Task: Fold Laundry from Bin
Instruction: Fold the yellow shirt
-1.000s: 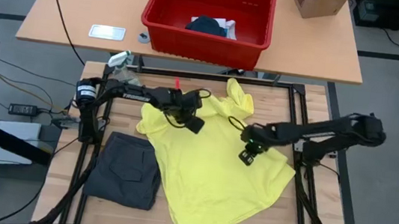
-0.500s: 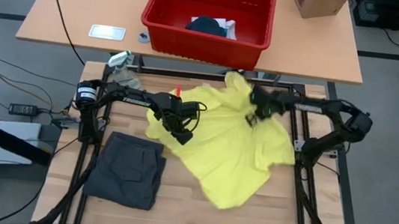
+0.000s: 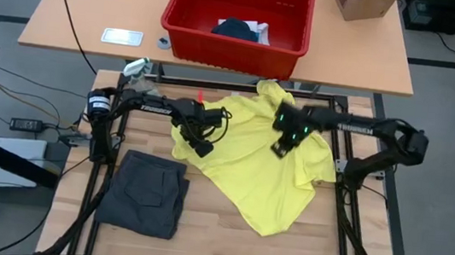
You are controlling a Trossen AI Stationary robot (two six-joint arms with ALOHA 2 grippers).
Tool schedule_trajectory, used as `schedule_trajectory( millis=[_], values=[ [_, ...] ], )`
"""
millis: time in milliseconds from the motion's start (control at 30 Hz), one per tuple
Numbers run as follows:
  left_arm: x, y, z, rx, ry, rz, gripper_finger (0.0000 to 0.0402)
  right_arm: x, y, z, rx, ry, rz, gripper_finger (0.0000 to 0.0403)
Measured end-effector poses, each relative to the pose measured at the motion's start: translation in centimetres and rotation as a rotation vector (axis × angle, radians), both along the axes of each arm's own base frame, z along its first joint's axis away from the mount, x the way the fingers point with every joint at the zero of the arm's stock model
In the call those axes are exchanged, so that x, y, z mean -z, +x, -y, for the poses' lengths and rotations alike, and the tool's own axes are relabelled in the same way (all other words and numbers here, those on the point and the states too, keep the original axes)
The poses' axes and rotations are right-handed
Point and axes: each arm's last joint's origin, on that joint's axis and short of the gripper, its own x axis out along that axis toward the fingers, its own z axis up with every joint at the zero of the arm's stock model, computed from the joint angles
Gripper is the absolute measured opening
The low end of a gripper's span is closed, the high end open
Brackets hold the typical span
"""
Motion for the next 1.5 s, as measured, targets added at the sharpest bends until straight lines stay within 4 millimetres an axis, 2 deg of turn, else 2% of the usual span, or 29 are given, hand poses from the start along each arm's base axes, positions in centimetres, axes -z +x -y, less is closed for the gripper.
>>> schedule_trajectory(
  millis=[167, 300, 400, 500, 600, 700, 767, 867, 1133, 1233, 1333, 1400, 1500],
  values=[
    [1.2, -0.6, 0.1, -0.046, -0.016, -0.01, 0.0072, 3.0, 1.0, -5.5, -0.035, 0.008, 0.011, 0.0004],
    [2.7, -1.0, 2.2, -0.119, -0.119, 0.011, 0.0045, 5.6, 0.0, -9.5, -0.039, 0.033, -0.02, 0.0004],
    [3.1, -0.5, 5.3, -0.12, -0.3, 0.035, 0.0023, 6.7, -1.3, -12.5, -0.091, 0.095, -0.084, 0.0004],
    [2.5, 1.2, 9.5, -0.038, -0.466, 0.102, 0.0006, 6.8, -3.0, -15.9, -0.22, 0.21, -0.185, 0.0003],
    [0.2, 3.3, 13.3, 0.058, -0.576, 0.247, 0.0004, 6.2, -4.6, -18.6, -0.294, 0.274, -0.242, 0.0003],
    [-1.9, 4.5, 15.5, 0.1, -0.588, 0.32, 0.0005, 5.1, -5.6, -20.1, -0.302, 0.298, -0.232, 0.0003],
    [-3.1, 5.3, 15.8, 0.112, -0.544, 0.375, 0.0005, 4.4, -6.0, -20.4, -0.284, 0.292, -0.199, 0.0003],
    [-4.3, 6.1, 14.2, 0.133, -0.461, 0.448, 0.0005, 3.4, -5.9, -20.0, -0.225, 0.253, -0.127, 0.0003],
    [-4.1, 6.1, 5.4, 0.11, -0.284, 0.52, 0.0005, 2.7, -4.1, -16.2, 0.069, 0.098, 0.002, 0.0003],
    [-4.2, 5.8, 3.2, 0.15, -0.308, 0.553, 0.0005, 2.8, -3.5, -14.2, 0.197, 0.043, 0.019, 0.0003],
    [-4.3, 5.5, 3.3, 0.267, -0.493, 0.586, 0.0005, 2.7, -3.1, -12.6, 0.28, 0.045, 0.035, 0.0003],
    [-4.3, 5.1, 4.9, 0.383, -0.601, 0.571, 0.0005, 2.7, -3.0, -11.9, 0.287, 0.073, 0.032, 0.0004],
    [-4.1, 4.6, 6.7, 0.519, -0.657, 0.539, 0.0005, 2.7, -2.9, -11.4, 0.251, 0.126, 0.023, 0.0004]
  ],
)
